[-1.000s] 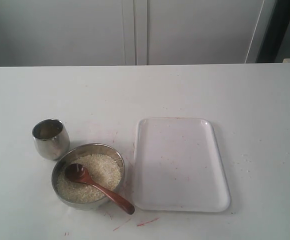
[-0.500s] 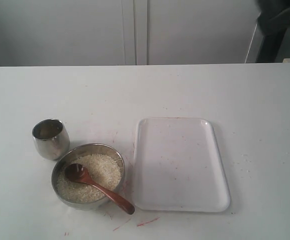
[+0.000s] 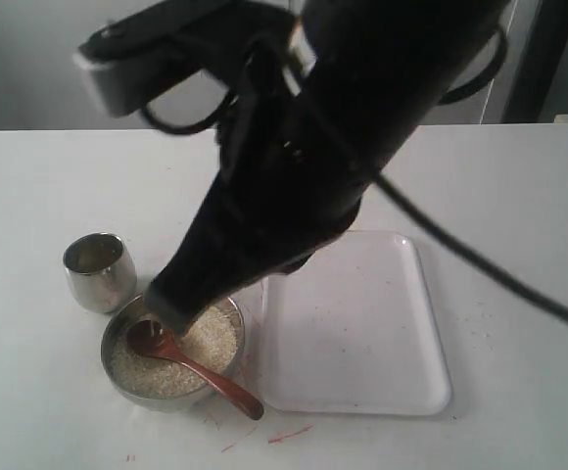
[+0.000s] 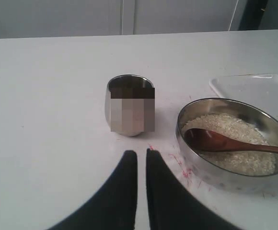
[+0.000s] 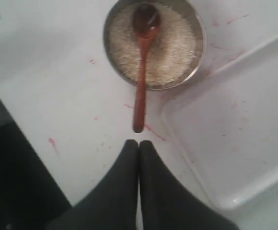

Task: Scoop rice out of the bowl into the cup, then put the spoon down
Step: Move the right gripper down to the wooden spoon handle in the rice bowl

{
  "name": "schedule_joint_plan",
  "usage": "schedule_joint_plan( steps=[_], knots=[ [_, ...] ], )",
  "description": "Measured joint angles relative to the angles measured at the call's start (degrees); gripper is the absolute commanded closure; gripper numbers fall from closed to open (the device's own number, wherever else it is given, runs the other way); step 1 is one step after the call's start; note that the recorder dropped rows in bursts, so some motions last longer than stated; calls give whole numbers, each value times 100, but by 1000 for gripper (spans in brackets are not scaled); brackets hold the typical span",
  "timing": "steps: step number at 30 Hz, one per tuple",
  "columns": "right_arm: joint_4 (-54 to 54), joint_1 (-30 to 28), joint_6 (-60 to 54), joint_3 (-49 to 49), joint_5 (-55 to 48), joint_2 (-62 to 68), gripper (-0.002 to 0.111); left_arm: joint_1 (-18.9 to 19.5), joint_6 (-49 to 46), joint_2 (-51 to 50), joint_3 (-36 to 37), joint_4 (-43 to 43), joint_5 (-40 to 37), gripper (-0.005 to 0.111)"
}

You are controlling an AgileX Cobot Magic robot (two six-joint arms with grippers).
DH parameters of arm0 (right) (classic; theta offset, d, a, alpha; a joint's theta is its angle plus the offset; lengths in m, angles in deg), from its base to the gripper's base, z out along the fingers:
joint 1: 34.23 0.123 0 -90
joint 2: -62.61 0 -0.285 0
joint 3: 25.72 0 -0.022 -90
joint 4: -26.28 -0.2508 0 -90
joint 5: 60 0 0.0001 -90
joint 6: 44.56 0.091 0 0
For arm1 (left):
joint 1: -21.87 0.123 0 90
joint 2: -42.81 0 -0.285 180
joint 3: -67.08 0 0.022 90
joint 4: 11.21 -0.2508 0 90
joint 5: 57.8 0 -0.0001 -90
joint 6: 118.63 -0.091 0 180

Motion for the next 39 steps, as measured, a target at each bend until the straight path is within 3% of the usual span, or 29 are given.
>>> schedule_joint_plan(
  steps=[5,20,30,39],
  knots=[
    [380,617,784,-3,0,634,108,0,0,0,0,0,0,92],
    [955,638,1012,-3,21,2023,107,0,0,0,0,0,0,92],
    [955,638,1012,-3,21,2057,66,0,0,0,0,0,0,92],
    [955,638,1012,9,21,2108,65,0,0,0,0,0,0,92]
  ],
)
